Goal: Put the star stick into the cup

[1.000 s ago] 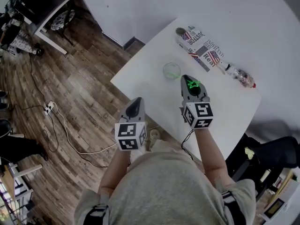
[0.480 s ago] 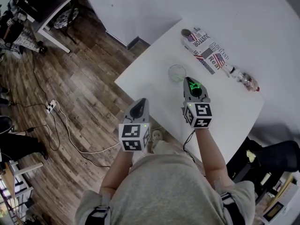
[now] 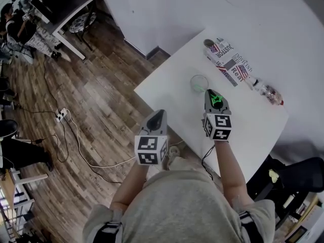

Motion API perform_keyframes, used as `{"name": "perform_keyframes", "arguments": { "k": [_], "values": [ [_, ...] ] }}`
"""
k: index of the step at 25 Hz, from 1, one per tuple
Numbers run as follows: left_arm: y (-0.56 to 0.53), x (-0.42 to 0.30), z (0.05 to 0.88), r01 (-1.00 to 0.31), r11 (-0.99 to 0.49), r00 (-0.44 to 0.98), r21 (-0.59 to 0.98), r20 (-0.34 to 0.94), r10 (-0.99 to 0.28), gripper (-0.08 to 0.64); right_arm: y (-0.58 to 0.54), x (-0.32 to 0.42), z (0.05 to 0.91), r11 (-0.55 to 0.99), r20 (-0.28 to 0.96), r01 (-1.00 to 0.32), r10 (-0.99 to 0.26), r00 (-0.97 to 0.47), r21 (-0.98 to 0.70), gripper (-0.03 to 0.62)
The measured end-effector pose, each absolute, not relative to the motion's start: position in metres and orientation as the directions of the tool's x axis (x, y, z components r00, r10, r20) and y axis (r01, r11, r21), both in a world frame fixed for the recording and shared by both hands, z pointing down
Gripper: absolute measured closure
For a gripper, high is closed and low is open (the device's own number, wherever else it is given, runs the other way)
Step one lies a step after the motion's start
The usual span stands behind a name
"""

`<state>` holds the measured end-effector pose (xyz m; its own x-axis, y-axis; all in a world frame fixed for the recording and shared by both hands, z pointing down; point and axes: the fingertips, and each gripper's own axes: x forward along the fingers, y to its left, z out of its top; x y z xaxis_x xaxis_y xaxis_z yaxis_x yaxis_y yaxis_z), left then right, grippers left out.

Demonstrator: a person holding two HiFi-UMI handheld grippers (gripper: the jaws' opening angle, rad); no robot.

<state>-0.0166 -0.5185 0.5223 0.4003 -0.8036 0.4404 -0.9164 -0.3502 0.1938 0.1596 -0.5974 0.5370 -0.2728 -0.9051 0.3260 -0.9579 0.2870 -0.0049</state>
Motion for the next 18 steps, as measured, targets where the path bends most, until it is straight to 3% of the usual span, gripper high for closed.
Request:
{"name": "perform_keyframes", "arguments": {
  "k": [5, 11, 18],
  "values": [
    [-0.508, -0.023, 0.513, -0.918, -0.351, 0.397, 0.186, 0.43, -0.811, 0.551, -0.591, 0.161, 0.543, 0.265, 0.349, -0.964, -0.904, -0.246, 0.006, 0.56],
    [-0.493, -0.03, 0.506, -0.92, -0.349, 0.392, 0.18, 0.42, -0.818, 0.551, -0.576, 0.162, 0.538, 0.247, 0.346, -0.969, -0.909, -0.233, -0.004, 0.482],
    [-0.465, -0.037, 0.495, -0.918, -0.36, 0.397, 0.168, 0.403, -0.825, 0.551, -0.541, 0.16, 0.524, 0.225, 0.325, -0.974, -0.921, -0.215, -0.006, 0.466]
  ]
}}
